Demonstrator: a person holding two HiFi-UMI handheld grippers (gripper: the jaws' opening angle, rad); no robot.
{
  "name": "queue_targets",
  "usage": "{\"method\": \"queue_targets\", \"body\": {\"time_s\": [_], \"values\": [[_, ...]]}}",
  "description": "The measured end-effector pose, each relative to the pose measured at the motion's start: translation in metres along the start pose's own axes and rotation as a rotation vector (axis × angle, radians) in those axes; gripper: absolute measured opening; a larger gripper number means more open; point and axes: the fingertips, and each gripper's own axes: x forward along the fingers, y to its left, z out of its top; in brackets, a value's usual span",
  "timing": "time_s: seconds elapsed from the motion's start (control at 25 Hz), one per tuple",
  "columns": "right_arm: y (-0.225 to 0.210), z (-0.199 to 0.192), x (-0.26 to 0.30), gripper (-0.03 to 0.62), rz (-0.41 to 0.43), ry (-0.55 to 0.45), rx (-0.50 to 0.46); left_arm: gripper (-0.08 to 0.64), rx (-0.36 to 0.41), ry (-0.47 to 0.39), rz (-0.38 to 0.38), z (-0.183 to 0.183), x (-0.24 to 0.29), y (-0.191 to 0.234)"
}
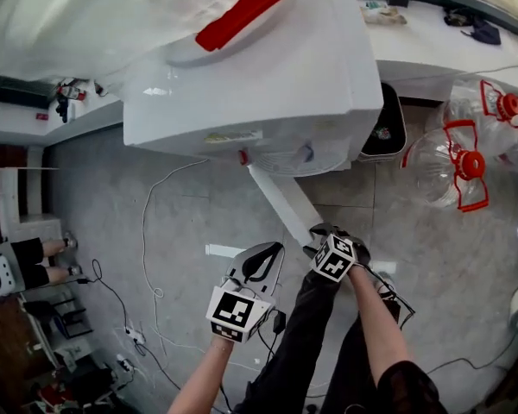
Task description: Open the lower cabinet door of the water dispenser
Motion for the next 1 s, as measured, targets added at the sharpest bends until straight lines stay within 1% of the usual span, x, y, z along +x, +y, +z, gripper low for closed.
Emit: {"method": "queue_targets", "body": {"time_s": [0.12,0.24,0.36,0.44,0.48,0.56,0.72,0.88,1.0], "values": [[0.040,0.029,0.022,0.198,0.068,-0.037,-0.013,0.020,-0.036,0.002,0.057,-0.012,-0.023,0.016],[0.070,0.058,0.043,0.198,0.126,-0.055,-0.036,0.020,-0.078,0.002,0.117,-0.028,-0.044,0.032],[0.089,0.077,0.059,0.198,0.160,-0.054,-0.069,0.020,-0.117,-0.003,0.169,-0.042,-0.062,0.045],[0.095,0.081,0.062,0.198,0.168,-0.043,-0.082,0.020,-0.139,-0.011,0.190,-0.047,-0.072,0.051],[0.096,0.081,0.062,0.198,0.164,-0.040,-0.077,0.020,-0.147,-0.016,0.193,-0.049,-0.076,0.052],[0.096,0.084,0.055,0.198,0.147,-0.051,-0.036,0.020,-0.149,-0.017,0.192,-0.050,-0.085,0.054],[0.093,0.098,0.026,0.199,0.103,-0.094,0.078,0.020,-0.109,-0.004,0.178,-0.044,-0.108,0.051],[0.067,0.117,-0.032,0.199,0.018,-0.150,0.178,0.020,-0.085,-0.018,0.109,-0.027,-0.111,0.038],[0.056,0.141,-0.087,0.198,-0.054,-0.228,0.241,0.020,-0.037,-0.026,0.062,-0.004,-0.118,0.030]]}}
